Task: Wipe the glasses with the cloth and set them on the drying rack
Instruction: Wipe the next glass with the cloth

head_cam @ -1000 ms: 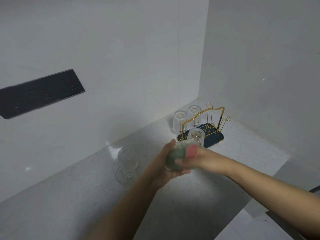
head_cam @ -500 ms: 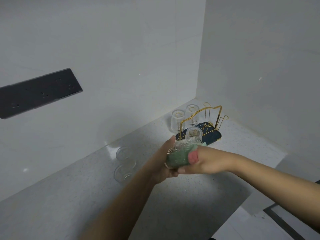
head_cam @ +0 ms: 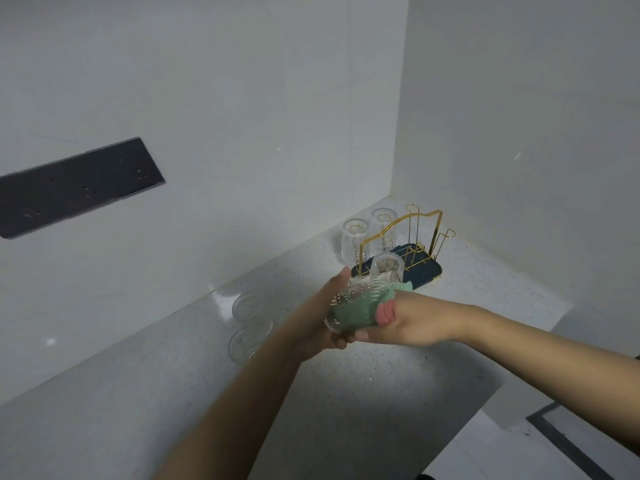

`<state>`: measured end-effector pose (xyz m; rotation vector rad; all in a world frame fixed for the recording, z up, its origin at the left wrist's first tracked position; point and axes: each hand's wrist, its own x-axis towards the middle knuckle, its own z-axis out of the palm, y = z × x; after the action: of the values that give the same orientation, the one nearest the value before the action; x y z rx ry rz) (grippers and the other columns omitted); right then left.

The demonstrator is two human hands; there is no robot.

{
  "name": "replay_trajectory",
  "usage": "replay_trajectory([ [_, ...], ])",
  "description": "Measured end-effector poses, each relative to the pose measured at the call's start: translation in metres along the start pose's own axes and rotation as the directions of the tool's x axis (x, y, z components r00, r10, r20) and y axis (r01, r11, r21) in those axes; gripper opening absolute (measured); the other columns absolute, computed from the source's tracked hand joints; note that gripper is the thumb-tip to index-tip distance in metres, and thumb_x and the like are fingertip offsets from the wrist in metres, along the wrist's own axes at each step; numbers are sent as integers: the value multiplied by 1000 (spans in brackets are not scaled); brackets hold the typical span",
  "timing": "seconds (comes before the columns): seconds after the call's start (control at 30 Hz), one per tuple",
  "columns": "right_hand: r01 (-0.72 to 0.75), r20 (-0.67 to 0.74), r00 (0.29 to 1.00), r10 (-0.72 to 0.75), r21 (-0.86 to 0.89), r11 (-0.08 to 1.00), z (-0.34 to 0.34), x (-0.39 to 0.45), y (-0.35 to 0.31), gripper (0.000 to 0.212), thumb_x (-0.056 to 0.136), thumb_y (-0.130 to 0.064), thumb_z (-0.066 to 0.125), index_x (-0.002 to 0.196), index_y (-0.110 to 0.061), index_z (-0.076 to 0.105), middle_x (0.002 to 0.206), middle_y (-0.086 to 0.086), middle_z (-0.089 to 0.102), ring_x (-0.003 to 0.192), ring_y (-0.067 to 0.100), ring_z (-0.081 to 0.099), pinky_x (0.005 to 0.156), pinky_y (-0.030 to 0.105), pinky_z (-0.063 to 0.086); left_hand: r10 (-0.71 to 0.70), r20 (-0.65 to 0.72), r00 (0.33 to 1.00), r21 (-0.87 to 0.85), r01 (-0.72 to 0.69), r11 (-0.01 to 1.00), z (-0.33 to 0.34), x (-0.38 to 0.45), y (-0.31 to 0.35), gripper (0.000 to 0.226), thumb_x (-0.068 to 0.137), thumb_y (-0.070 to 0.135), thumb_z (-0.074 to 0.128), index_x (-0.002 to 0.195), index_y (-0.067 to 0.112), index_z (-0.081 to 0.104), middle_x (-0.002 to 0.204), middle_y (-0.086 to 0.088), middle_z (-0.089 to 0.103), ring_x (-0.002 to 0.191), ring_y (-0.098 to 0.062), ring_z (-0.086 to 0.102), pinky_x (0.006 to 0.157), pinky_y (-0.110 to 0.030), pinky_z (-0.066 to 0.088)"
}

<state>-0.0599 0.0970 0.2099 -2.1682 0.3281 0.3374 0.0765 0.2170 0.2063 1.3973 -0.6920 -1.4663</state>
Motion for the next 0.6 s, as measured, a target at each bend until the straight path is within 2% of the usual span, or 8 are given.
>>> replay_trajectory([
  [0.13,87,-169,986,-15,429,899,-11,-4,-8,48,91,-39,55,107,5,59,89,22,69,94,39,63,98,51,46,192,-92,977,-38,-196,980,3,4,-9,57,88,64,49,115,14,55,97,-11,62,70,-17,62,48,-24,45],
  [0.23,112,-76,991,-113,924,366,-21,-9,-18,51,84,-20,58,126,9,48,111,24,66,102,36,64,98,44,48,516,-207,831,97,-508,856,9,12,-23,51,80,50,60,119,22,43,100,-8,56,72,-24,56,46,-28,46],
  [0.27,102,-49,986,-158,931,351,-20,-8,-20,53,84,-23,57,125,9,48,116,29,61,102,39,63,97,45,49,547,-212,810,103,-538,837,9,14,-25,53,80,52,61,117,18,43,93,-8,57,68,-26,53,44,-28,43],
  [0.33,109,-70,994,-83,696,710,-13,-5,-14,57,88,-45,52,110,8,57,112,34,59,100,46,61,98,48,47,449,-212,868,12,-457,890,11,10,-16,67,80,60,61,114,4,47,82,-12,59,58,-25,53,42,-24,40],
  [0.37,100,-118,991,-58,385,917,-9,-7,-13,67,86,-60,47,99,5,61,106,32,61,98,46,61,97,49,47,349,-185,919,-43,-362,931,10,7,-9,68,82,64,58,109,2,53,75,-10,60,53,-21,53,42,-22,39],
  [0.47,157,-110,978,-175,-155,975,-1,-6,-16,67,84,-69,37,92,-8,65,91,12,66,87,27,62,84,43,50,66,-21,998,-77,-67,995,4,-1,2,55,92,63,39,85,18,71,63,0,61,47,-10,52,43,-17,35],
  [0.53,149,-171,974,-151,-25,989,-6,-7,-19,49,85,-62,46,79,-18,66,79,13,63,75,30,60,75,41,51,48,-3,999,-88,-48,995,4,0,1,56,92,65,37,88,20,71,67,-2,64,52,-12,56,43,-18,37],
  [0.6,91,-249,969,-6,329,940,-16,-5,-17,44,79,-56,60,96,-16,68,103,19,65,94,35,62,88,44,51,158,-95,983,-125,-169,978,9,4,-7,60,83,67,53,111,15,61,91,-9,64,68,-17,61,45,-22,43],
])
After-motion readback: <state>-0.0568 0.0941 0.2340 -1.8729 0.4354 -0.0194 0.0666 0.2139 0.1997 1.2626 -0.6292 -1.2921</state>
